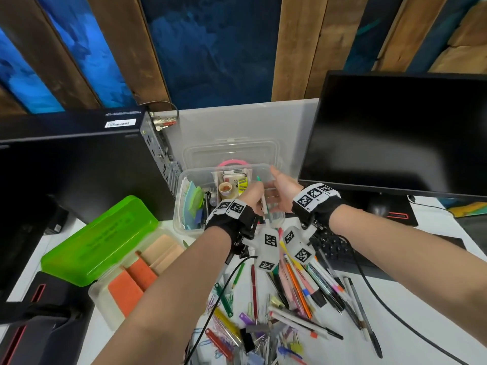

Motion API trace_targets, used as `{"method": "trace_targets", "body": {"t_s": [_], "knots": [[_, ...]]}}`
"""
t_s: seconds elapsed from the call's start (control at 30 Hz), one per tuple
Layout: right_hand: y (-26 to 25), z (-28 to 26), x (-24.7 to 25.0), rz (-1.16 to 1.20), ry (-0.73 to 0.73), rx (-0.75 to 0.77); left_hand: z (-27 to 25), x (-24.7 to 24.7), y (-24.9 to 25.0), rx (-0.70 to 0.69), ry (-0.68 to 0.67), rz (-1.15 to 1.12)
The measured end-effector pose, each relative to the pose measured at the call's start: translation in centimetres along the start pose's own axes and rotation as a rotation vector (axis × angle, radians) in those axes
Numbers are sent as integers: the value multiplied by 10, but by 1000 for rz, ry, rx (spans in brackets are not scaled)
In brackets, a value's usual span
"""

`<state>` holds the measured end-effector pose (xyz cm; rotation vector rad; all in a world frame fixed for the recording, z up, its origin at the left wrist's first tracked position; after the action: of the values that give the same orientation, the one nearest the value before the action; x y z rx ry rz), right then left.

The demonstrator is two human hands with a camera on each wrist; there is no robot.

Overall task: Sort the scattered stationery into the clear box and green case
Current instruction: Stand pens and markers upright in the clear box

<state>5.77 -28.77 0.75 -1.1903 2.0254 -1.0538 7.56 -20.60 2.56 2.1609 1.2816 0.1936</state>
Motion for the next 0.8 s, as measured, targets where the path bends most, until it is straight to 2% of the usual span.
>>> {"method": "trace_targets", "body": {"t_s": [0.13, 0.23, 0.33, 0.43, 0.5, 0.53, 0.63, 0.73, 0.8], "knots": [[1, -4, -4, -111, 38, 28, 8, 7, -2, -5, -73, -241], [2, -8, 0, -148, 4, 86, 10, 17, -7, -87, 51, -102], [3, -22, 5, -140, -32, 187, 7, 24, -14, -312, 254, 139], [7, -49, 12, -175, -84, 265, -11, 28, -34, -618, 420, 291], [16, -65, 23, -286, -107, 319, -22, 30, -54, -763, 523, 495], [24, -72, 29, -393, -131, 346, -26, 29, -65, -818, 526, 620], [59, -87, 48, -782, -187, 373, -27, 18, -104, -876, 411, 1068], [94, -83, 76, -1053, -37, 344, -14, 14, -135, -891, 353, 1262], [106, -81, 97, -1087, 99, 264, -4, 12, -147, -876, 355, 1307]]}}
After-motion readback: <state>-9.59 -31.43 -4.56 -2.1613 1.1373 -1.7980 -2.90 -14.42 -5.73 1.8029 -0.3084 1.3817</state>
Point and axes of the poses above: each hand's wrist, its own z-axis towards the middle knuckle, its own x-axis out of the back of the hand, y = z × x, the point moved 3 cm from there along z, towards the middle knuckle, and after that the axes turned 12 degrees about x, right-handed, at the moved point
